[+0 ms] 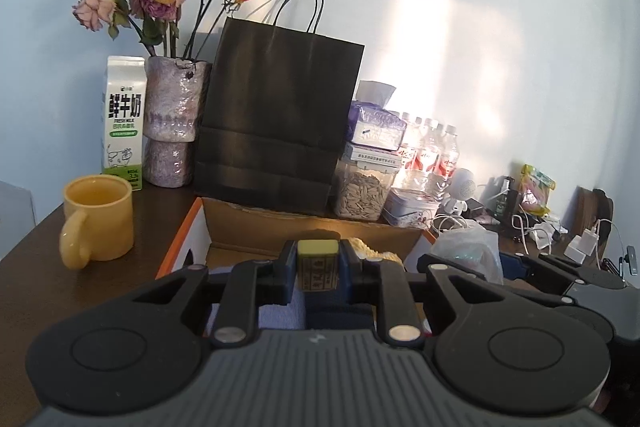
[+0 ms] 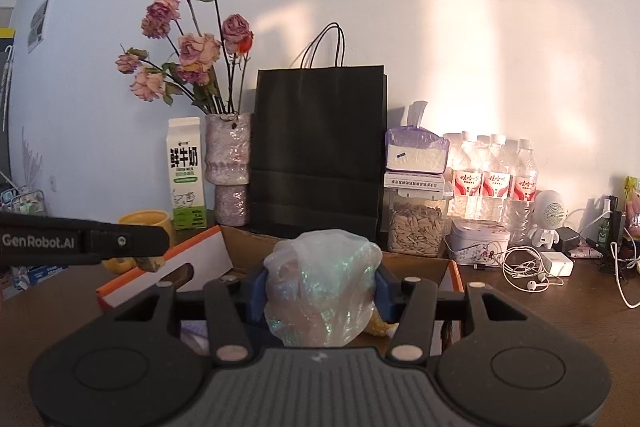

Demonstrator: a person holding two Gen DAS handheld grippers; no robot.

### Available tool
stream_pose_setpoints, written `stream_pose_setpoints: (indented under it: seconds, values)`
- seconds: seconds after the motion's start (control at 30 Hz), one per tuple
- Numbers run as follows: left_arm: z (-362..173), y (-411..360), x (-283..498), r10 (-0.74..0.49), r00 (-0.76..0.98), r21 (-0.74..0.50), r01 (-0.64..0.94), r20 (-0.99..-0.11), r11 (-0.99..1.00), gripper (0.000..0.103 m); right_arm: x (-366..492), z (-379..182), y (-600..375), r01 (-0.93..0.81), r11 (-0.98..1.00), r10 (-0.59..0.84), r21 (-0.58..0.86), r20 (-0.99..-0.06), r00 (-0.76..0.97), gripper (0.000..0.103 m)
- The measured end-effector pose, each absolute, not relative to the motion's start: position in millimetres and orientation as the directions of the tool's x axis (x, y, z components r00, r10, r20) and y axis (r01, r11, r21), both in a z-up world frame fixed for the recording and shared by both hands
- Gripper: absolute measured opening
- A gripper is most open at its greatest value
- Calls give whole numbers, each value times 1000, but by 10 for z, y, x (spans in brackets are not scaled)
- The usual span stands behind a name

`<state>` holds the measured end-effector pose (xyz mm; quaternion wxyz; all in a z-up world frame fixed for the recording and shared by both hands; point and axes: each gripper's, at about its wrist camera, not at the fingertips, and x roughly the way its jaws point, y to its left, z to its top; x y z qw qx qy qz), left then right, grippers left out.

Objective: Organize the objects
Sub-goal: 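Carry the yellow block and plastic bag over the cardboard box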

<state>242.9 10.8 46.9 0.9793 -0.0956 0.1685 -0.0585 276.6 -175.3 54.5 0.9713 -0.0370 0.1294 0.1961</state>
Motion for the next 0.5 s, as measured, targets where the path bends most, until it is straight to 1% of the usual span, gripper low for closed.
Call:
stream_pose_setpoints:
  seconds: [0.27, 0.37, 0.5]
  values:
    - [394, 185, 2915, -113, 938, -196, 49, -328, 979, 21, 3265, 399, -1703, -373, 928, 353, -8, -306, 884, 50]
    - [305, 282, 3042, -74, 931, -185, 7, -358, 983, 21, 3416, 277, -1755, -362, 932, 348, 25, -338, 874, 50]
    - [226, 336, 3120, -59, 921, -175, -9, -385, 985, 21, 3486, 184, -1825, -345, 937, 338, 48, -365, 867, 50]
